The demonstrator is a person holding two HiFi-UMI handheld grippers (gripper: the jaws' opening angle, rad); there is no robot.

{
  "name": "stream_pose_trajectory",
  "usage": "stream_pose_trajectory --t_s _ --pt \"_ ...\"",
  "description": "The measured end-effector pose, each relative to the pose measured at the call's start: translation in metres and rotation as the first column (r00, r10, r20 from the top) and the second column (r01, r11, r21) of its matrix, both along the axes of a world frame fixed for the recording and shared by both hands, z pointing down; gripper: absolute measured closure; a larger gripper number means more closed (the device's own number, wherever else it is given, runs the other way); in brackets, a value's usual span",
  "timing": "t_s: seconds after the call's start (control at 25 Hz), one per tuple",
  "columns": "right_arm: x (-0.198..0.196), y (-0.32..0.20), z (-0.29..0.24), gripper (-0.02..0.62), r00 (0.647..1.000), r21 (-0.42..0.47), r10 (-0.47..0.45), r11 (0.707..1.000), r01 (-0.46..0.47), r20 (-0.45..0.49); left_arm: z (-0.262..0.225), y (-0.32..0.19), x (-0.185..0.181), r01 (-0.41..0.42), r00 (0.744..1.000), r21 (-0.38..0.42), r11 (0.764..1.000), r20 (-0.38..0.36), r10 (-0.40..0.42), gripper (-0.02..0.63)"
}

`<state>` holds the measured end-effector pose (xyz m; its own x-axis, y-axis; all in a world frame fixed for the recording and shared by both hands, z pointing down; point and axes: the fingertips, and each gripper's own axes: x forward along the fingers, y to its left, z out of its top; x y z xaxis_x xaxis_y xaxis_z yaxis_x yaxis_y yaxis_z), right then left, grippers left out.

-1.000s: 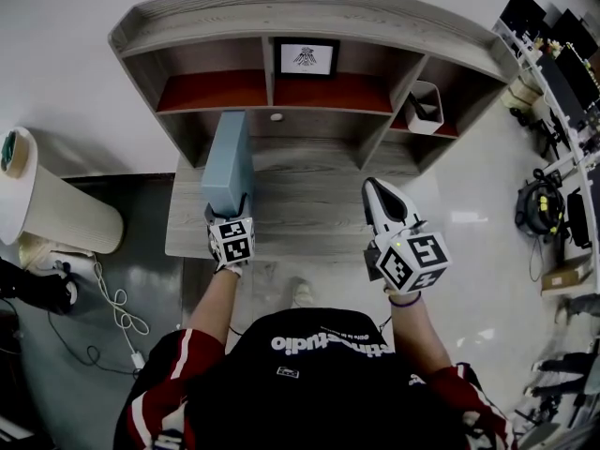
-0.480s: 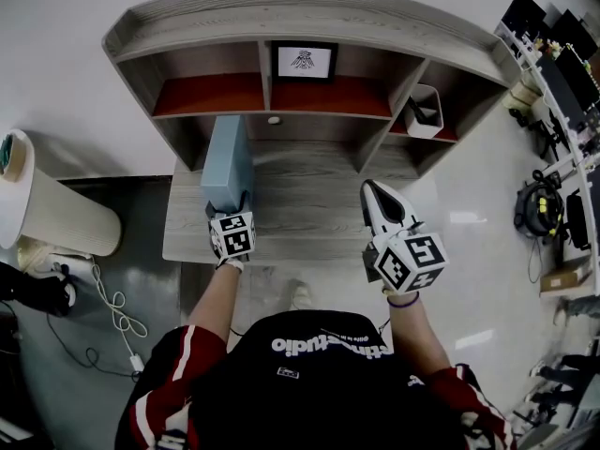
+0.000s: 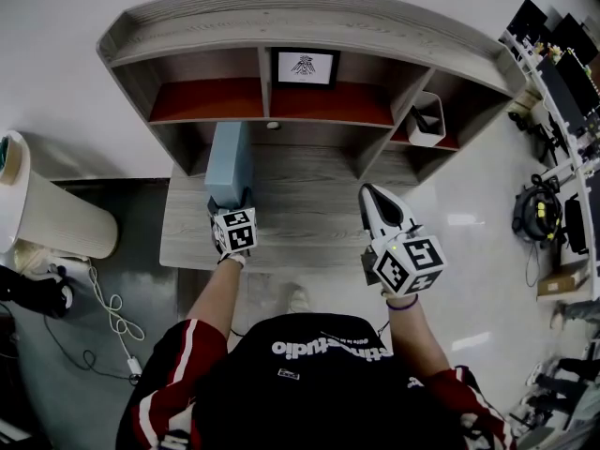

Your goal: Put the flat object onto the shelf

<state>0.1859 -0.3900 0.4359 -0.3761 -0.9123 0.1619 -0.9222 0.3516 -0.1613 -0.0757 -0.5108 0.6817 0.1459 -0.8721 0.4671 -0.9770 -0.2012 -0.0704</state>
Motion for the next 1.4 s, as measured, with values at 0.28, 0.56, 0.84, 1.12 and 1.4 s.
stream_pose_trajectory --t_s 0.28,0.56,0.84,1.12,1.4 --pt "-0.003 -0.010 0.003 0.597 1.000 -0.013 -0.004 1.000 0.004 0.000 0.002 -0.020 0.002 0.004 1.000 0.001 1.000 0.003 -0.004 0.324" --pt "-0.003 -0.021 0.003 0.597 1.000 -0.016 0.000 1.000 0.000 -0.008 0.005 -0.038 0.006 0.013 1.000 -0.004 1.000 -0.002 -0.013 0.324" --pt "0.000 -0.026 0.002 0.597 1.000 -0.024 0.010 1.000 -0.010 -0.015 0.014 -0.045 0.006 0.008 1.000 -0.008 1.000 0.007 -0.007 0.321" --pt "0.000 -0.028 0.002 0.597 0.999 -0.029 0.025 0.999 -0.026 -0.026 0.014 -0.046 0.005 -0.006 1.000 0.012 1.000 0.009 0.006 0.308" --pt "-0.004 -0.020 0.001 0.595 0.999 -0.041 0.036 0.998 -0.037 -0.033 0.010 -0.037 0.004 -0.057 0.998 0.016 0.998 -0.021 0.057 0.284"
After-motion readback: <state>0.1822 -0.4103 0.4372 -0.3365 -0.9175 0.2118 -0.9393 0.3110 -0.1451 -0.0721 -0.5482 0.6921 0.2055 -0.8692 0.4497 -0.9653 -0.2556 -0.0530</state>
